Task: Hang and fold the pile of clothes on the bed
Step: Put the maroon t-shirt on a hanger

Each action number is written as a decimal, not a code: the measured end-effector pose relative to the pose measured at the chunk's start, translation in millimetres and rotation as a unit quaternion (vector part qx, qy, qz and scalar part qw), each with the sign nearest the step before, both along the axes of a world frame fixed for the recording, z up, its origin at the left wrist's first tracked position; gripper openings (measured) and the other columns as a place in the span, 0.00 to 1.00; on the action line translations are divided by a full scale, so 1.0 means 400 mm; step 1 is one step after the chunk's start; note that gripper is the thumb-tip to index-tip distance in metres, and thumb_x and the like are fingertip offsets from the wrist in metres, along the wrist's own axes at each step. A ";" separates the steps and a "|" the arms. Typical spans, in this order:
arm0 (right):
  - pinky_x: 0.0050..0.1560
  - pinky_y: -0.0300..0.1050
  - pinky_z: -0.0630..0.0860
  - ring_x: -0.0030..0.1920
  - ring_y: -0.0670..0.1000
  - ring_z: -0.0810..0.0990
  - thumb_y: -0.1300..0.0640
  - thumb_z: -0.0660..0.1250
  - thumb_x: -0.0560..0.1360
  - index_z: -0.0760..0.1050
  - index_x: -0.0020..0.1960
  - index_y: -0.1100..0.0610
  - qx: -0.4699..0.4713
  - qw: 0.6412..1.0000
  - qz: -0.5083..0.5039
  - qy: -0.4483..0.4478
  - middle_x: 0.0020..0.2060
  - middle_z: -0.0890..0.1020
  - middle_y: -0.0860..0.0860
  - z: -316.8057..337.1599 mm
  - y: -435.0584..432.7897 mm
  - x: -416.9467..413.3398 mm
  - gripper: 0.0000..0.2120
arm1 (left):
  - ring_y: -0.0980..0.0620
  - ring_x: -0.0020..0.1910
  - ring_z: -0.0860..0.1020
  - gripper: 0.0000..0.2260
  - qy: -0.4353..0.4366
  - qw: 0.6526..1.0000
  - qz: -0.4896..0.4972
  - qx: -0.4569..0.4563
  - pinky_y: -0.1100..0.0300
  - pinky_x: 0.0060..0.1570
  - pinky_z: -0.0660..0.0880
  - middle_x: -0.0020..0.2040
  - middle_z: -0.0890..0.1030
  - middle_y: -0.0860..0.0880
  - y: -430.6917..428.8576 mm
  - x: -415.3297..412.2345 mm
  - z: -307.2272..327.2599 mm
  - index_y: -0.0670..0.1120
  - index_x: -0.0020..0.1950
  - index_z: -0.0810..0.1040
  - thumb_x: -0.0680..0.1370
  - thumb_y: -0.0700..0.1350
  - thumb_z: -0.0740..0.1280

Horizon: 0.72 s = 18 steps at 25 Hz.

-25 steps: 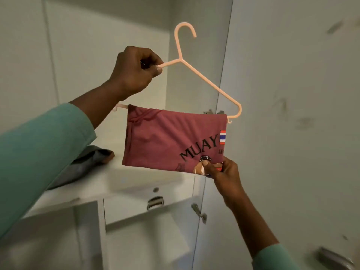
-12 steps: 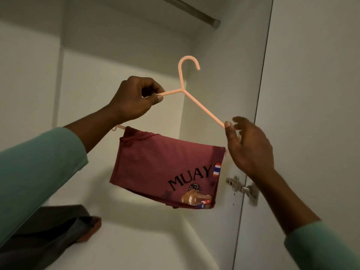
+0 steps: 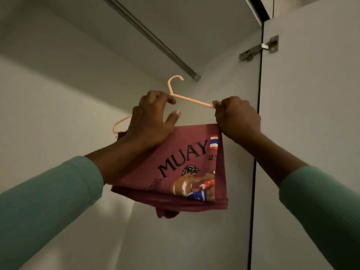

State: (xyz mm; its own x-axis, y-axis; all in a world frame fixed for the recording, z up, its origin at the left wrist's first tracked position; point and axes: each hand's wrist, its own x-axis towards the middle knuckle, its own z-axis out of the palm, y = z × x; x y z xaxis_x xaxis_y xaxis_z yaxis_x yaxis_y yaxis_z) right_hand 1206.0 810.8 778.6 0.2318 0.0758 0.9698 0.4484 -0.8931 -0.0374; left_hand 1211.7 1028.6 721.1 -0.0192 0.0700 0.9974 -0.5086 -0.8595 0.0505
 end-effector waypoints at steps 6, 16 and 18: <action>0.47 0.50 0.75 0.44 0.54 0.79 0.45 0.61 0.85 0.76 0.54 0.55 -0.051 0.991 -0.121 0.005 0.42 0.78 0.51 0.251 0.109 0.128 0.14 | 0.49 0.73 0.68 0.22 0.075 0.993 -0.093 -0.004 0.44 0.70 0.70 0.75 0.68 0.53 -0.087 0.222 0.104 0.54 0.73 0.71 0.81 0.61 0.65; 0.45 0.50 0.73 0.48 0.56 0.79 0.55 0.59 0.86 0.76 0.60 0.58 -0.086 0.936 -0.328 -0.100 0.48 0.78 0.55 0.318 0.174 0.299 0.10 | 0.45 0.76 0.69 0.32 0.068 0.963 -0.262 0.001 0.42 0.74 0.69 0.77 0.70 0.48 -0.164 0.509 0.156 0.51 0.80 0.62 0.80 0.65 0.57; 0.45 0.51 0.72 0.52 0.58 0.81 0.55 0.60 0.86 0.76 0.62 0.58 -0.063 0.941 -0.316 -0.102 0.52 0.81 0.56 0.329 0.179 0.295 0.11 | 0.45 0.81 0.63 0.37 0.077 0.961 -0.266 0.011 0.39 0.77 0.64 0.82 0.64 0.48 -0.162 0.535 0.165 0.52 0.83 0.58 0.78 0.69 0.52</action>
State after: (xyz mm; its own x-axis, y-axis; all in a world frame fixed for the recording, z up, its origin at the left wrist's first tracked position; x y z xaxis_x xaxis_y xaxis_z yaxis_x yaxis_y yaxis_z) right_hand 1324.1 882.3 910.3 0.0797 0.1032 0.9915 -0.1883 -0.9752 0.1167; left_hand 1425.8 963.8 787.2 0.1622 0.0084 0.9867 -0.8639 -0.4820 0.1461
